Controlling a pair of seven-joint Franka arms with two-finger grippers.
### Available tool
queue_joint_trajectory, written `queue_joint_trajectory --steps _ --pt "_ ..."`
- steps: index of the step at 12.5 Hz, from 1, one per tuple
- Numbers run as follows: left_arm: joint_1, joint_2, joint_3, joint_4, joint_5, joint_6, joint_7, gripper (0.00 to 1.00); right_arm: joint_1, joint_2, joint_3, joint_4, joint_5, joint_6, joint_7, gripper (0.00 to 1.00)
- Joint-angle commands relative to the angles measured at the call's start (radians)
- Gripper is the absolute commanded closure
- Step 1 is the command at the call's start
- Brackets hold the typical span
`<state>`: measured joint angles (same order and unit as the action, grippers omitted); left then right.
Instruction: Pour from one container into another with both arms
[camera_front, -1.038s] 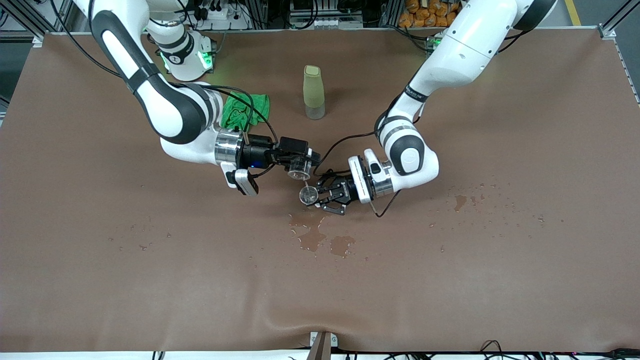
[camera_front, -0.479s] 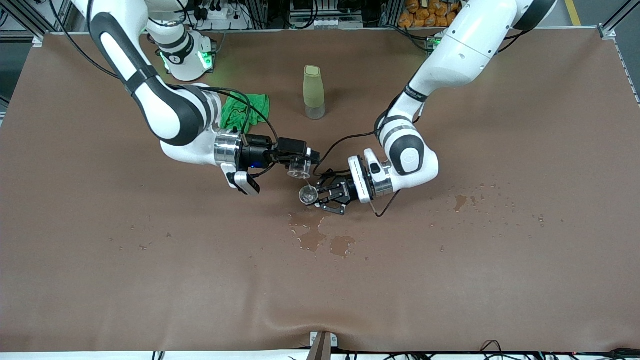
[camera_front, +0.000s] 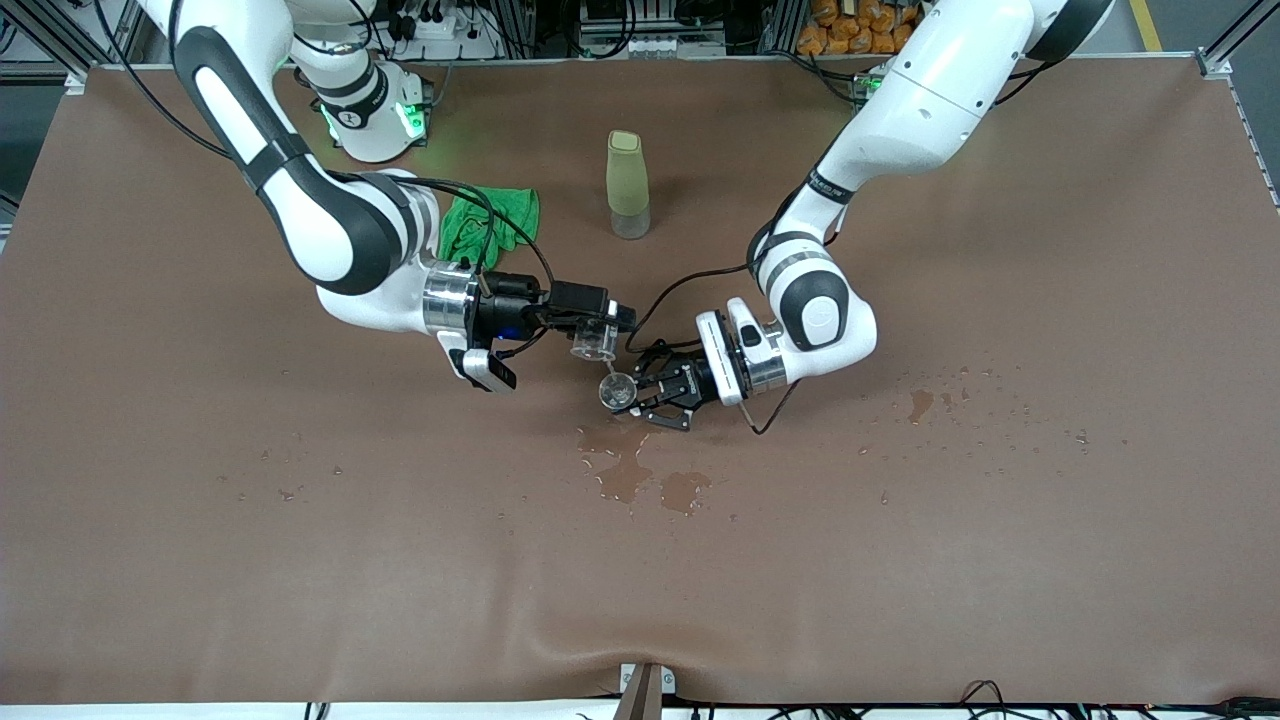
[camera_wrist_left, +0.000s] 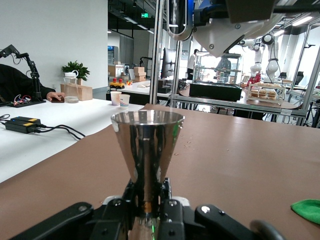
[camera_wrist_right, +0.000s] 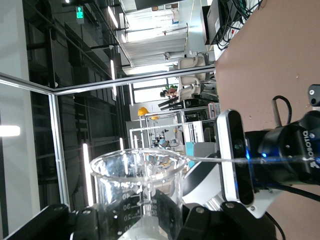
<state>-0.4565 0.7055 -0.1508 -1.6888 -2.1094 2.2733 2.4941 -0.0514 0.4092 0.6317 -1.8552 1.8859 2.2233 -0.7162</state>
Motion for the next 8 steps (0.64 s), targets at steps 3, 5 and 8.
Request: queue_joint_trajectory --steps 3,5,8 --pt "-0.008 0.006 -0.001 0.012 -0.032 0.011 0.035 1.0 -0.015 0.028 0.013 0.027 0.03 -0.03 0.02 1.0" --pt "-0.008 0.006 -0.001 0.012 -0.047 0.011 0.055 1.0 -0.015 0.037 0.013 0.031 0.032 -0.042 0.03 1.0" --pt "-0.01 0.006 -0.001 0.011 -0.049 0.011 0.055 1.0 -0.015 0.039 0.013 0.036 0.032 -0.04 0.031 1.0"
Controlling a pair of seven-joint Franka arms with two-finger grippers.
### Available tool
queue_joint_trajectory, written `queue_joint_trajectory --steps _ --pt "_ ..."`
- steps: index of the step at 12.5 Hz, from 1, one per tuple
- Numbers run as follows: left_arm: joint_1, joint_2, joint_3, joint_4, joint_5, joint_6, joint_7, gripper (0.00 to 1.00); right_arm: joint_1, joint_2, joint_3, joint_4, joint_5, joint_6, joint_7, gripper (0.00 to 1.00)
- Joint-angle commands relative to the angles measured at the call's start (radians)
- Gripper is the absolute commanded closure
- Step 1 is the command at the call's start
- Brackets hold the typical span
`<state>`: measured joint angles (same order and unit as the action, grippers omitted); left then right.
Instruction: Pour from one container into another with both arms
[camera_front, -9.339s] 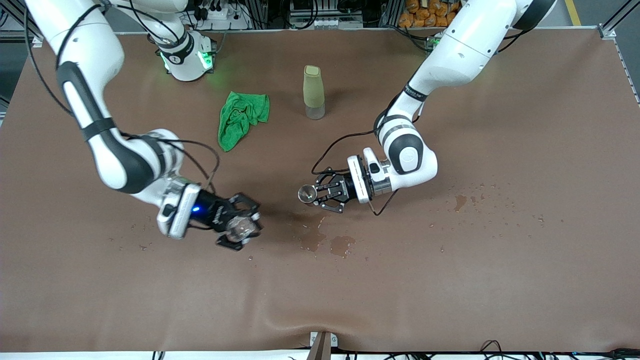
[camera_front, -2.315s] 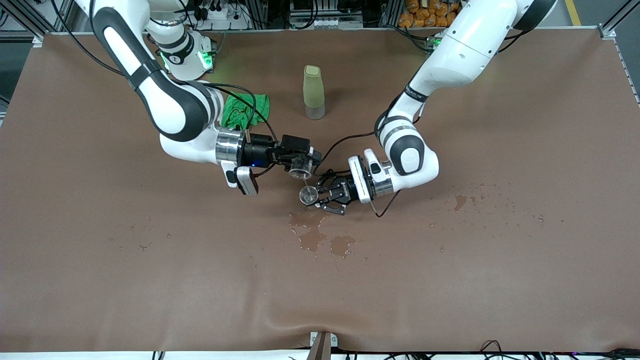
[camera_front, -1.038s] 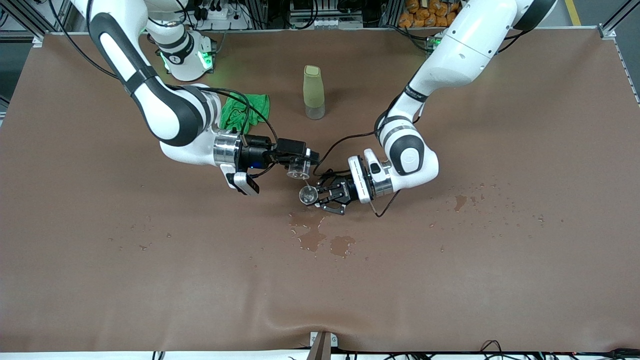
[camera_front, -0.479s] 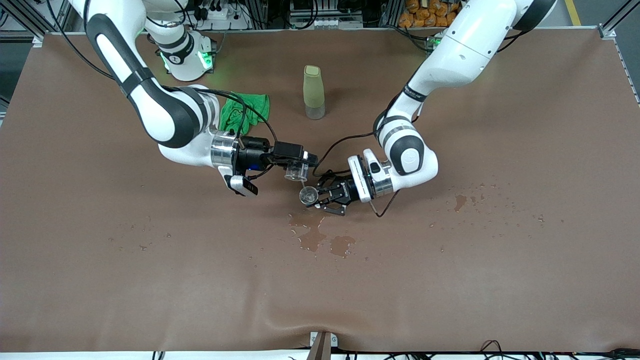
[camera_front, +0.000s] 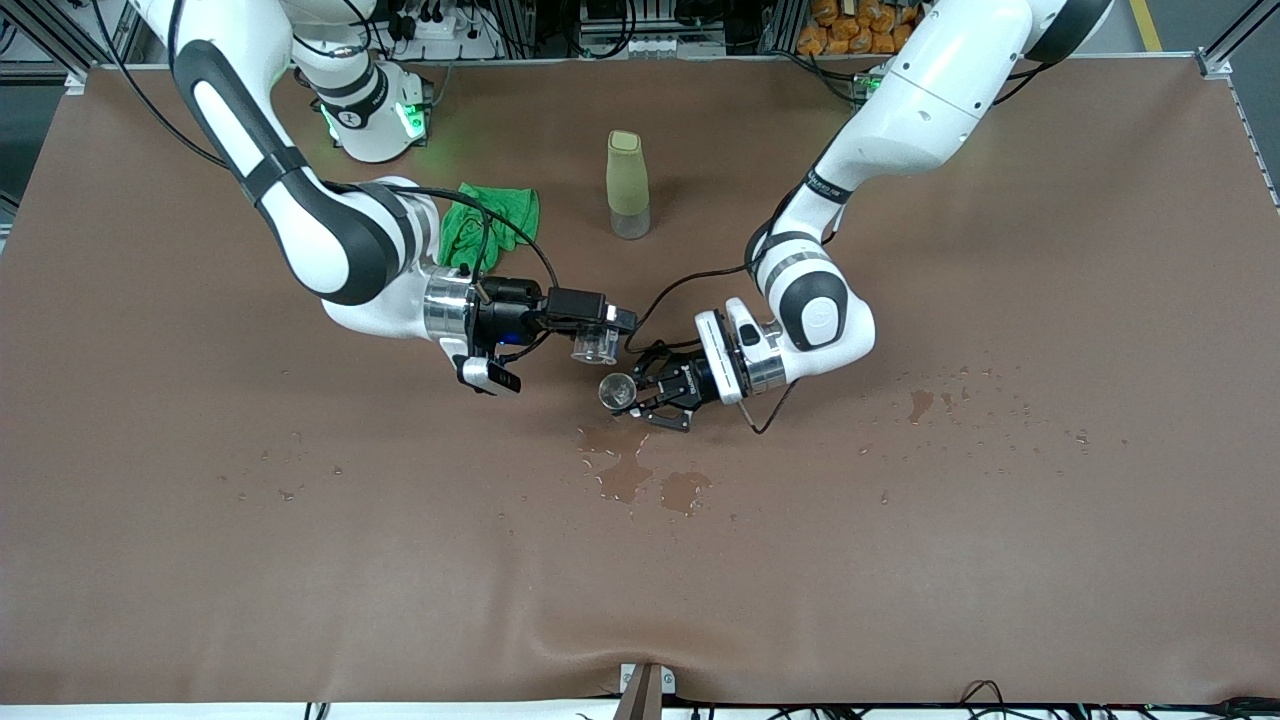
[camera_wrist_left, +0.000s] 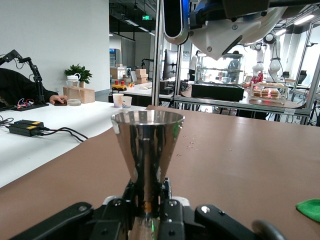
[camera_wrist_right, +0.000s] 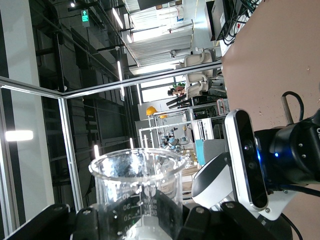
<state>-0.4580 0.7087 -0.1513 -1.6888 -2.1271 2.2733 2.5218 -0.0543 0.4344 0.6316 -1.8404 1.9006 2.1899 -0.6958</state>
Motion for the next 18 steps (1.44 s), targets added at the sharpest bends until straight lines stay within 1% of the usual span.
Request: queue_joint_trajectory --steps 1,5,11,15,16,18 --pt "-0.008 0.003 -0.001 0.011 -0.031 0.011 0.028 1.0 -0.012 0.015 0.013 0.026 0.017 -0.007 0.01 1.0" --pt "-0.007 0.003 -0.001 0.011 -0.033 0.011 0.026 1.0 -0.009 0.037 0.013 0.055 0.017 -0.007 0.012 1.0" --pt "-0.007 0.003 -0.001 0.011 -0.033 0.011 0.026 1.0 -0.007 0.037 0.01 0.056 0.011 -0.006 -0.008 1.0" --pt "-0.001 0.003 -0.001 0.009 -0.031 0.011 0.025 1.0 -0.01 0.037 0.005 0.056 -0.012 -0.001 -0.148 1.0" --pt "0.005 0.002 -0.001 0.006 -0.03 0.011 0.023 1.0 -0.01 0.037 -0.013 0.067 -0.059 -0.001 -0.165 1.0" --pt "0.021 0.0 -0.001 0.003 -0.024 0.009 0.022 1.0 -0.012 0.037 -0.065 0.082 -0.206 -0.002 -0.209 1.0"
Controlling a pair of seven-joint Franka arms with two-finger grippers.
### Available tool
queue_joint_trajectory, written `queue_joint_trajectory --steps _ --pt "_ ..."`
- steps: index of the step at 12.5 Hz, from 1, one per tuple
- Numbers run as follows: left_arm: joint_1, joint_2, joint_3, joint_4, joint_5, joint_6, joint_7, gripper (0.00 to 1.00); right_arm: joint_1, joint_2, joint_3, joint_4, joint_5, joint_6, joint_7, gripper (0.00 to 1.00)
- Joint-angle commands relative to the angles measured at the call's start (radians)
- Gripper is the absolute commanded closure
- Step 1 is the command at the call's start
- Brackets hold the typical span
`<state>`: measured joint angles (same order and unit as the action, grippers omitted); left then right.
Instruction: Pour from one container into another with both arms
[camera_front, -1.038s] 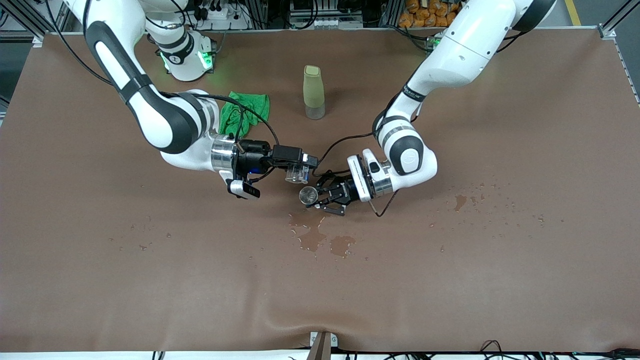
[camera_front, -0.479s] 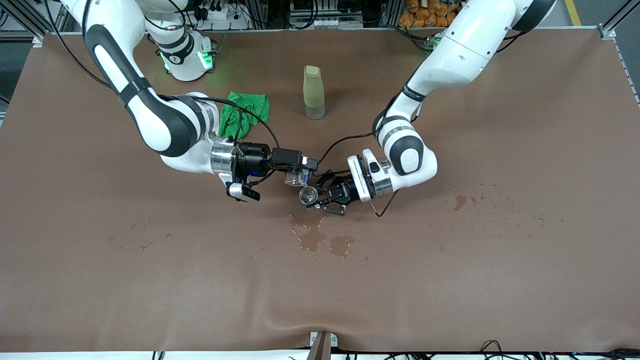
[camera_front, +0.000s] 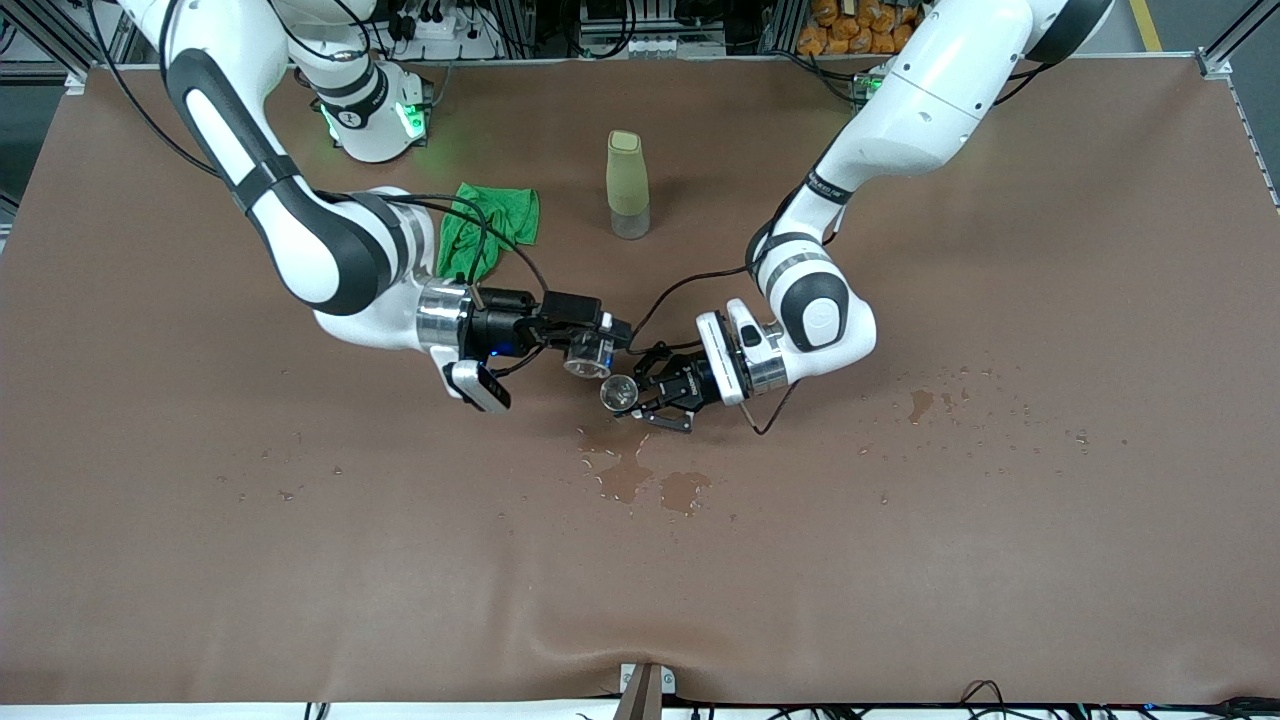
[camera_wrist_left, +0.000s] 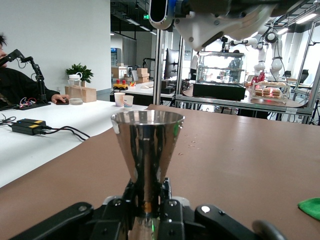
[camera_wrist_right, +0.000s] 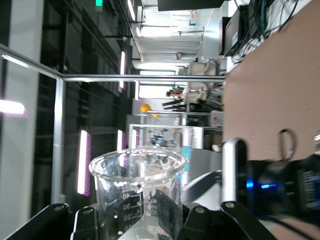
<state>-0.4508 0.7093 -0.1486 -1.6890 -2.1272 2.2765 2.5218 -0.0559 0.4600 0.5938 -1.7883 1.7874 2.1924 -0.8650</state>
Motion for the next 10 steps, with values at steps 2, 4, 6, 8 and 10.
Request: queue_joint_trajectory --steps 2,4,6,8,10 --pt "0.04 -0.005 -0.003 -0.015 -0.013 0.0 0.025 1.0 -0.013 0.011 -0.071 0.035 -0.193 -0.005 -0.127 1.0" --pt "0.085 -0.016 -0.003 -0.052 0.039 -0.041 0.026 1.0 -0.045 0.011 -0.094 0.03 -0.23 -0.005 -0.233 1.0" --pt "0.156 -0.034 -0.003 -0.102 0.116 -0.107 0.02 1.0 -0.085 0.012 -0.121 0.027 -0.325 -0.005 -0.296 1.0" --pt "0.226 -0.056 -0.003 -0.148 0.202 -0.162 0.011 1.0 -0.114 0.012 -0.185 0.027 -0.426 -0.01 -0.351 1.0" --pt "0.3 -0.056 -0.003 -0.17 0.292 -0.253 -0.037 1.0 -0.175 0.022 -0.23 0.032 -0.547 -0.072 -0.391 1.0"
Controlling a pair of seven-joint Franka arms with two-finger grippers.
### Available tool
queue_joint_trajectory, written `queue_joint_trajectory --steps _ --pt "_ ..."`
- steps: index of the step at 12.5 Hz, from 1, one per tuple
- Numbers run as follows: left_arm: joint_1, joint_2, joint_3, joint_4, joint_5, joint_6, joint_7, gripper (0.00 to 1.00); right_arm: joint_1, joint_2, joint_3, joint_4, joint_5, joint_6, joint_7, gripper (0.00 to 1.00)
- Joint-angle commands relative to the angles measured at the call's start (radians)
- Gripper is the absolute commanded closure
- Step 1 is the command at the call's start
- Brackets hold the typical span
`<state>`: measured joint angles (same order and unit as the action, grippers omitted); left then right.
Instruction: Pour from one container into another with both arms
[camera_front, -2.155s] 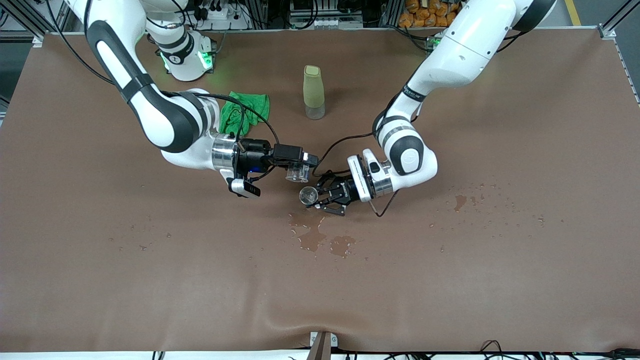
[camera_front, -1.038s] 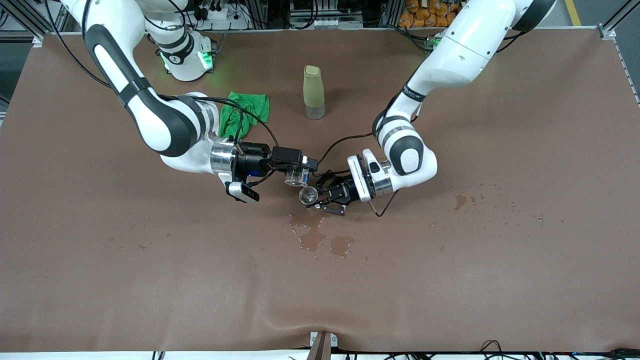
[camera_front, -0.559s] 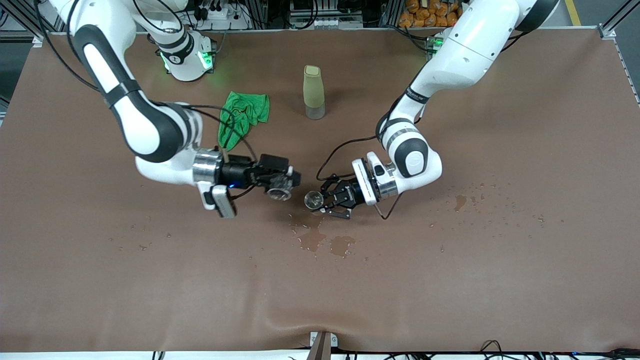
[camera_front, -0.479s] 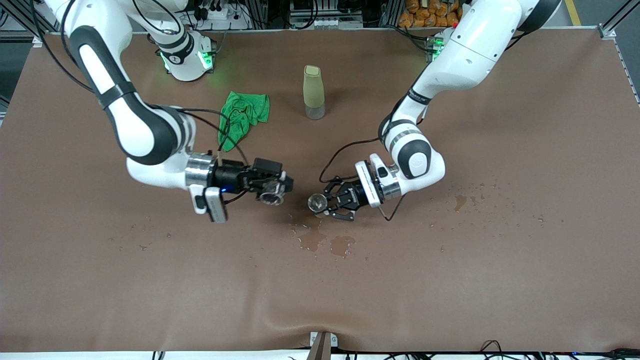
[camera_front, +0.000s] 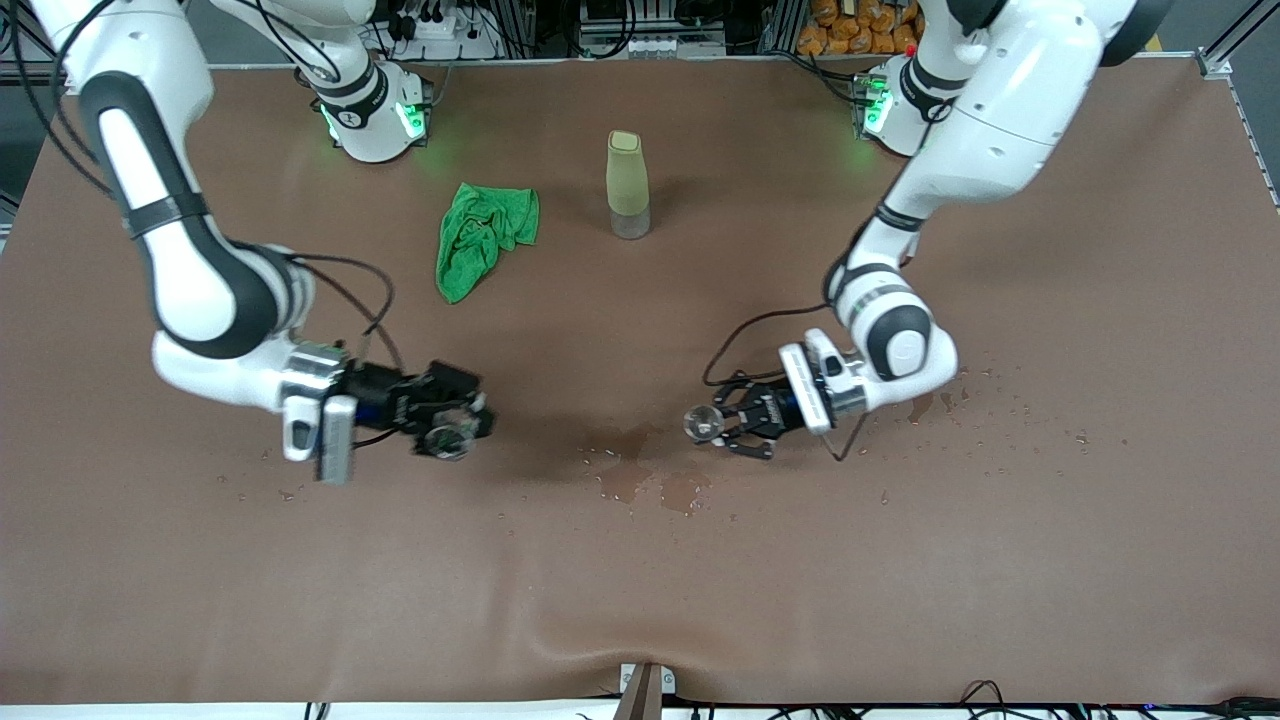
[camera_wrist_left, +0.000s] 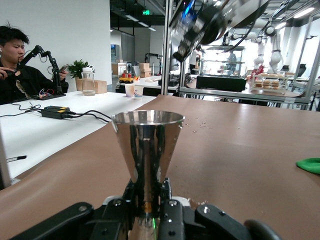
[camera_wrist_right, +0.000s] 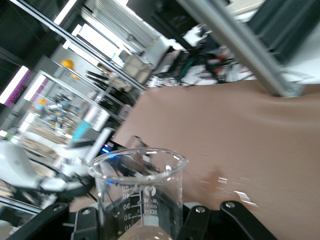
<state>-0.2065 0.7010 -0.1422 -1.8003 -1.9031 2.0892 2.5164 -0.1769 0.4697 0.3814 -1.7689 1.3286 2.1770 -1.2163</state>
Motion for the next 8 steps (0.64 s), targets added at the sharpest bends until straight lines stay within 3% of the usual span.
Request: queue_joint_trajectory --steps 1,5,8 --pt "0.096 -0.049 -0.01 -0.07 0.119 -0.099 -0.034 1.0 -0.097 0.033 -0.03 0.019 -0.156 -0.09 -0.073 1.0" --pt "0.266 -0.046 -0.01 -0.083 0.335 -0.234 -0.041 1.0 -0.234 0.127 -0.032 0.077 -0.331 -0.149 -0.228 1.0" --pt "0.392 -0.035 -0.01 -0.085 0.494 -0.294 -0.041 1.0 -0.279 0.158 -0.032 0.091 -0.399 -0.157 -0.278 1.0"
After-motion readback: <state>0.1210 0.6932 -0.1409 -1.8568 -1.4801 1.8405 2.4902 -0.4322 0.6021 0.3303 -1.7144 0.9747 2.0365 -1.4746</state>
